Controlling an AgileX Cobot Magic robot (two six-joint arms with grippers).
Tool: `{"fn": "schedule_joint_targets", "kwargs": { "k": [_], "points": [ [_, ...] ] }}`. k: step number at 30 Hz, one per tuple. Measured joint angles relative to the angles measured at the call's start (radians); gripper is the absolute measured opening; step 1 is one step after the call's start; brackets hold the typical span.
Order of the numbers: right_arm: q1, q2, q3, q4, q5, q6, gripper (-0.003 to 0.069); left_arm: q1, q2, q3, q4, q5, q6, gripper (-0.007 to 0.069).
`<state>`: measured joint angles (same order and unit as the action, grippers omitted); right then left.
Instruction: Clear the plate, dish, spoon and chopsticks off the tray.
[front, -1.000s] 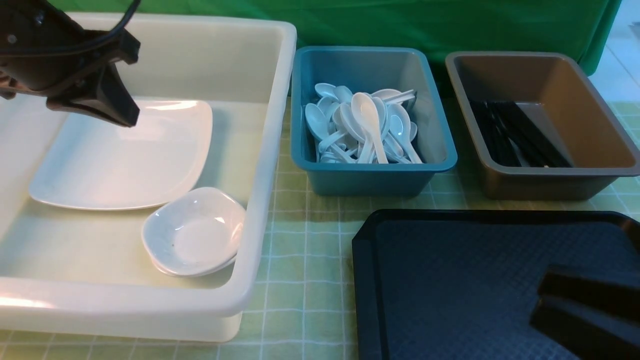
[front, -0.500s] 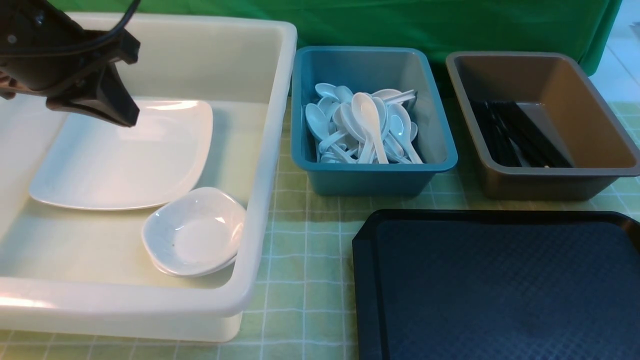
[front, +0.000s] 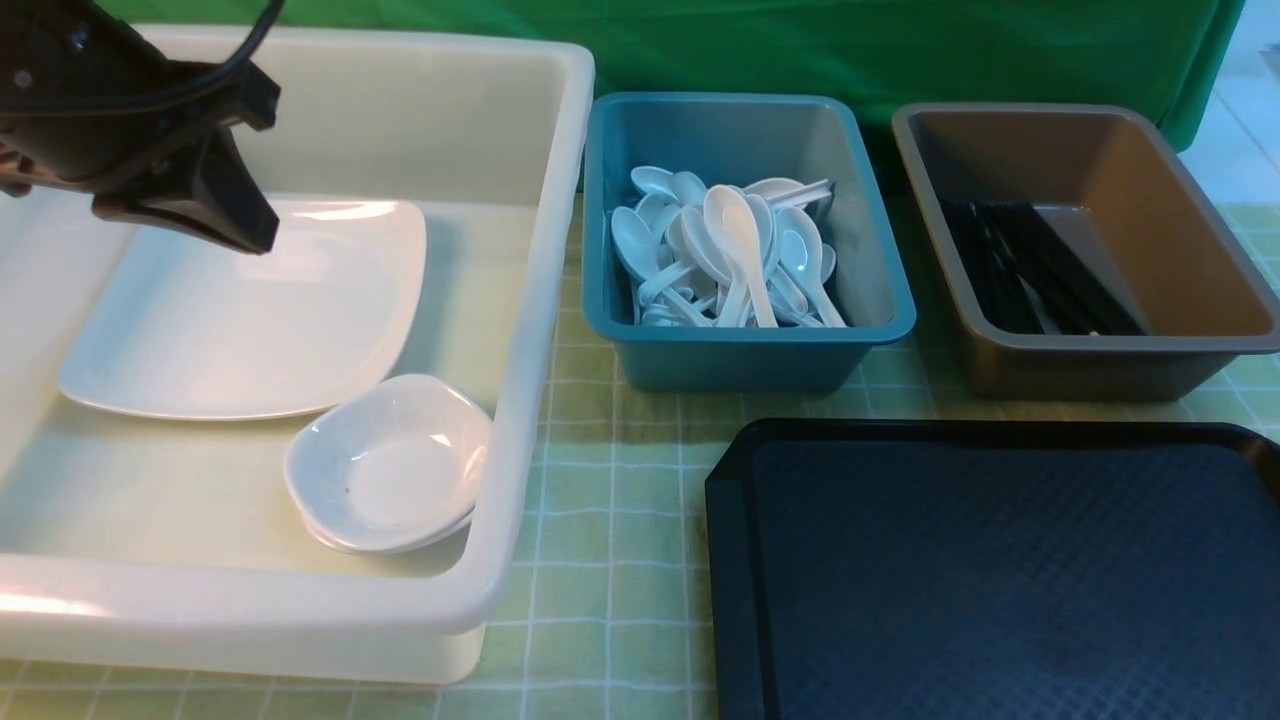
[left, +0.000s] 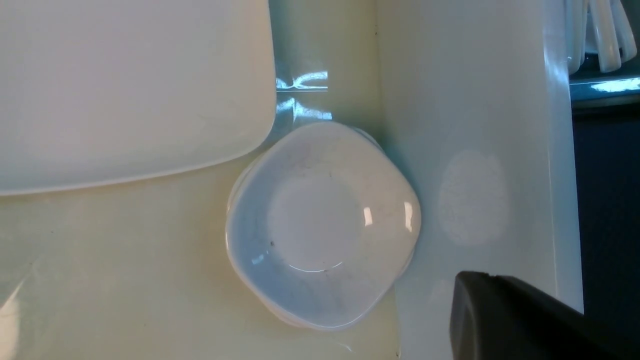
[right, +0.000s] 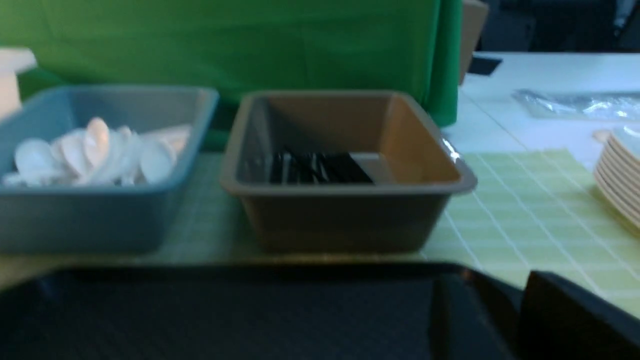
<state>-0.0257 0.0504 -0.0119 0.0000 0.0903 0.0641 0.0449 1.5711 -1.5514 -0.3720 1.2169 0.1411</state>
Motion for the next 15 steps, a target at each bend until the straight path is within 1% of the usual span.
{"fn": "schedule_joint_targets", "kwargs": {
  "k": [2, 7, 15],
  "points": [
    [-0.002, -0.017, 0.013, 0.0, 0.005, 0.0, 0.0198, 0.0, 0.0, 0.0, 0.001, 0.0, 0.004, -0.0013],
    [-0.005, -0.047, 0.017, -0.016, 0.108, 0.0, 0.0211, 0.0, -0.004, 0.0, 0.001, 0.0, 0.013, -0.0013],
    [-0.001, -0.048, 0.017, -0.018, 0.13, 0.0, 0.0225, 0.0, -0.108, 0.001, 0.001, 0.001, 0.014, -0.0013]
  ]
}}
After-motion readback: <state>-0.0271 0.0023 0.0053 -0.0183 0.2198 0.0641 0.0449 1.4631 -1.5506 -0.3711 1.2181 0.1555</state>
